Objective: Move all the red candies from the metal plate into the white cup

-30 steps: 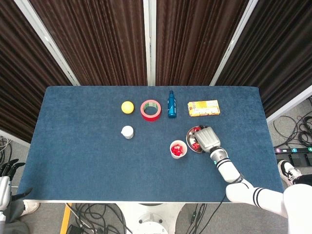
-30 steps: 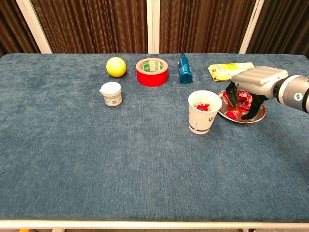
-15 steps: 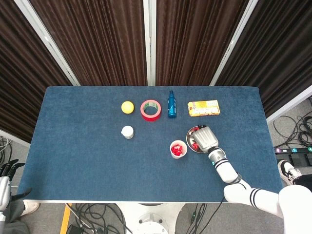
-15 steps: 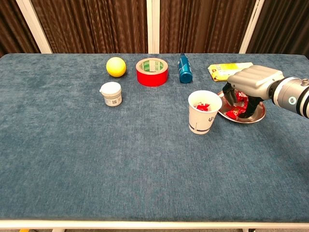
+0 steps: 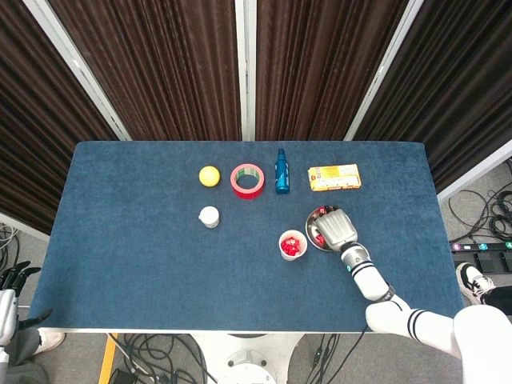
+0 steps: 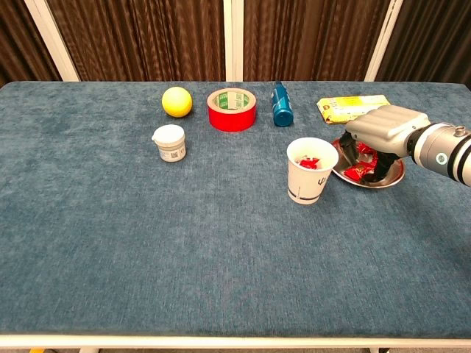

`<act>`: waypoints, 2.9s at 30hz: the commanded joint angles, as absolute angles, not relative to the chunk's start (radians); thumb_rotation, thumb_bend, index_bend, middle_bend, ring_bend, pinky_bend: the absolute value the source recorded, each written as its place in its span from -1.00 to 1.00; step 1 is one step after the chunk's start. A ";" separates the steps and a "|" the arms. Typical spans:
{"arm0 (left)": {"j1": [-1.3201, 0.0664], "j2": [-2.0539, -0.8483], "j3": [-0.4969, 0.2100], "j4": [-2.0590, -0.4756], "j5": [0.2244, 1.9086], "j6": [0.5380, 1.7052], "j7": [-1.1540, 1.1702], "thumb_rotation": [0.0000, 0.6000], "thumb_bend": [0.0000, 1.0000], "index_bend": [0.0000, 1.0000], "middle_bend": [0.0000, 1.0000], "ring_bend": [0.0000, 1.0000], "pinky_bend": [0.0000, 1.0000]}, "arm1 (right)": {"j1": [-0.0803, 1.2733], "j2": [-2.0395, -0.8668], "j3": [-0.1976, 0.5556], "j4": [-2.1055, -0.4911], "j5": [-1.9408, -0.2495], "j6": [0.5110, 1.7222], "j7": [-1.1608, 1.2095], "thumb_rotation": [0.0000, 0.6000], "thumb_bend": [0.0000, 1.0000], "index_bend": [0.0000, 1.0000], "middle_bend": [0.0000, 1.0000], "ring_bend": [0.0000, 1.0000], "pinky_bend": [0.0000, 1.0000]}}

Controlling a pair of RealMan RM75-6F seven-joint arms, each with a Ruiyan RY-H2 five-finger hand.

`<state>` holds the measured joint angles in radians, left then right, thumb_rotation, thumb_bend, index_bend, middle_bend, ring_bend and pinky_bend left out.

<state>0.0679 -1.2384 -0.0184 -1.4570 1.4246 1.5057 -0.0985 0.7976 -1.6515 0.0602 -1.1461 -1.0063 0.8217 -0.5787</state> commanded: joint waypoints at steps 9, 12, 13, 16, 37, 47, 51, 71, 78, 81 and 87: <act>0.067 -1.238 -0.019 -1.459 1.427 1.506 -0.098 1.00 -0.81 -0.40 -0.51 -0.66 -0.44 | 0.783 -1.630 0.079 -1.173 -1.035 0.851 -0.549 1.00 -0.39 0.25 -0.04 -0.55 -0.44; 0.066 -1.235 -0.020 -1.463 1.428 1.508 -0.094 1.00 -0.81 -0.40 -0.51 -0.66 -0.44 | 0.771 -1.589 0.092 -1.235 -1.060 0.888 -0.529 1.00 -0.39 0.25 -0.03 -0.55 -0.44; 0.066 -1.234 -0.020 -1.465 1.429 1.509 -0.093 1.00 -0.81 -0.40 -0.51 -0.66 -0.44 | 0.766 -1.566 0.098 -1.269 -1.075 0.909 -0.521 1.00 -0.39 0.25 -0.03 -0.55 -0.44; 0.065 -1.230 -0.021 -1.471 1.430 1.510 -0.088 1.00 -0.81 -0.40 -0.51 -0.66 -0.44 | 0.754 -1.501 0.118 -1.373 -1.109 0.955 -0.495 1.00 -0.39 0.25 -0.03 -0.55 -0.44; 0.068 -1.227 -0.018 -1.480 1.433 1.519 -0.084 1.00 -0.81 -0.40 -0.51 -0.66 -0.44 | 0.767 -1.440 0.116 -1.599 -1.178 0.944 -0.471 1.00 -0.42 0.06 -0.20 -0.61 -0.45; 0.070 -1.236 -0.016 -1.462 1.430 1.513 -0.099 1.00 -0.81 -0.40 -0.51 -0.66 -0.44 | 0.771 -1.438 0.121 -1.609 -1.157 0.946 -0.485 1.00 -0.76 -0.46 -0.42 -0.69 -0.47; 0.069 -1.237 -0.018 -1.459 1.431 1.514 -0.103 1.00 -0.81 -0.40 -0.51 -0.66 -0.44 | 0.759 -1.415 0.139 -1.613 -1.133 0.973 -0.480 1.00 -0.87 -0.47 -0.42 -0.68 -0.47; 0.063 -1.237 -0.016 -1.464 1.438 1.507 -0.100 1.00 -0.81 -0.40 -0.51 -0.66 -0.44 | 0.765 -1.501 0.110 -1.296 -0.845 0.833 -0.527 1.00 -0.67 -0.30 -0.28 -0.66 -0.46; 0.062 -1.235 -0.016 -1.468 1.436 1.505 -0.096 1.00 -0.81 -0.40 -0.51 -0.66 -0.44 | 0.758 -1.524 0.100 -1.267 -0.861 0.819 -0.497 1.00 -0.66 -0.30 -0.27 -0.66 -0.46; 0.062 -1.235 -0.015 -1.468 1.435 1.504 -0.095 1.00 -0.81 -0.40 -0.51 -0.66 -0.44 | 0.757 -1.530 0.097 -1.260 -0.863 0.813 -0.492 1.00 -0.66 -0.30 -0.27 -0.66 -0.46; 0.063 -1.236 -0.015 -1.467 1.433 1.504 -0.093 1.00 -0.81 -0.40 -0.51 -0.66 -0.44 | 0.761 -1.545 0.093 -1.272 -0.883 0.805 -0.483 1.00 -0.66 -0.29 -0.27 -0.66 -0.46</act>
